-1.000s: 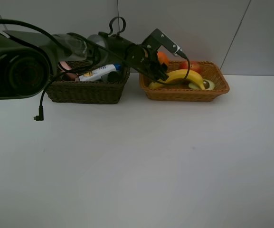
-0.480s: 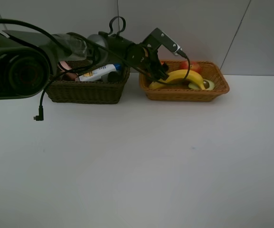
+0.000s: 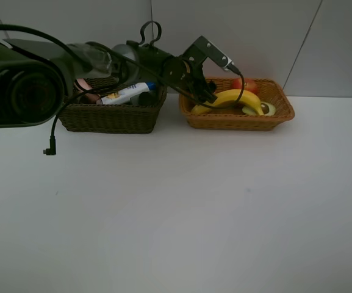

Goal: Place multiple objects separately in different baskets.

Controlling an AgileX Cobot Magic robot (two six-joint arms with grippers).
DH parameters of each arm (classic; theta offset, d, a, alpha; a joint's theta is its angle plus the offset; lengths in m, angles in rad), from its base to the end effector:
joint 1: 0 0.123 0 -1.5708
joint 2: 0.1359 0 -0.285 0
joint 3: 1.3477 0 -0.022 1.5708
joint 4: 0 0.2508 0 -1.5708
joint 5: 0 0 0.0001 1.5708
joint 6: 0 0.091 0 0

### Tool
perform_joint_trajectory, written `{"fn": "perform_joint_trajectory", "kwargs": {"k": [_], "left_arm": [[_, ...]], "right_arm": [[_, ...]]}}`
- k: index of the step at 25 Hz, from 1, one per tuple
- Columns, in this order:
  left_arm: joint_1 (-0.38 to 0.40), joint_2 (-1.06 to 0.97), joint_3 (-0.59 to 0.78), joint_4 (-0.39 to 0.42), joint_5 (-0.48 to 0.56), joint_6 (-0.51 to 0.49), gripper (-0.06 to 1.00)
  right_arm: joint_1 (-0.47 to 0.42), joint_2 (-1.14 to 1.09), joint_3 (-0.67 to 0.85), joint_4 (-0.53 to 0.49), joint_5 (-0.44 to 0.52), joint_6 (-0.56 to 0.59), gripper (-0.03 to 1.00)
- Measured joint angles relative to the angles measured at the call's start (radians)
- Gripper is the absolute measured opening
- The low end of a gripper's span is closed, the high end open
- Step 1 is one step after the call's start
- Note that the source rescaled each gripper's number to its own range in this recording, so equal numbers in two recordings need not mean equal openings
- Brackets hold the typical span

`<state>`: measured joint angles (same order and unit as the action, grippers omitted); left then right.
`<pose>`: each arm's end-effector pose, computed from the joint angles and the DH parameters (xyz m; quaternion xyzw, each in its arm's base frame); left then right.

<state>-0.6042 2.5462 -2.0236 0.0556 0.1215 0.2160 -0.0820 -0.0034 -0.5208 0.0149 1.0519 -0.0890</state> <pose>0.4689 -0.3229 0.1154 0.3690 0.7925 -0.0776 0.4794 -0.0074 0.0018 0.2837 -0.0033 0.8445 -0.0383 0.5342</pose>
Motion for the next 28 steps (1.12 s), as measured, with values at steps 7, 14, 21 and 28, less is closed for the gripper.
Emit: {"fn": "perform_joint_trajectory", "kwargs": {"k": [7, 14, 21, 28], "left_arm": [[0.000, -0.001, 0.000, 0.000, 0.019, 0.000, 1.00], [0.000, -0.057, 0.000, -0.001, 0.173, -0.032, 1.00], [-0.004, -0.153, 0.000, -0.004, 0.320, -0.056, 1.00], [-0.016, -0.249, 0.000, -0.009, 0.549, -0.091, 1.00]], "right_arm": [[0.000, 0.000, 0.000, 0.000, 0.000, 0.000, 0.81], [0.000, 0.000, 0.000, 0.000, 0.000, 0.000, 0.81], [0.000, 0.000, 0.000, 0.000, 0.000, 0.000, 0.81], [0.000, 0.000, 0.000, 0.000, 0.000, 0.000, 0.81]]}}
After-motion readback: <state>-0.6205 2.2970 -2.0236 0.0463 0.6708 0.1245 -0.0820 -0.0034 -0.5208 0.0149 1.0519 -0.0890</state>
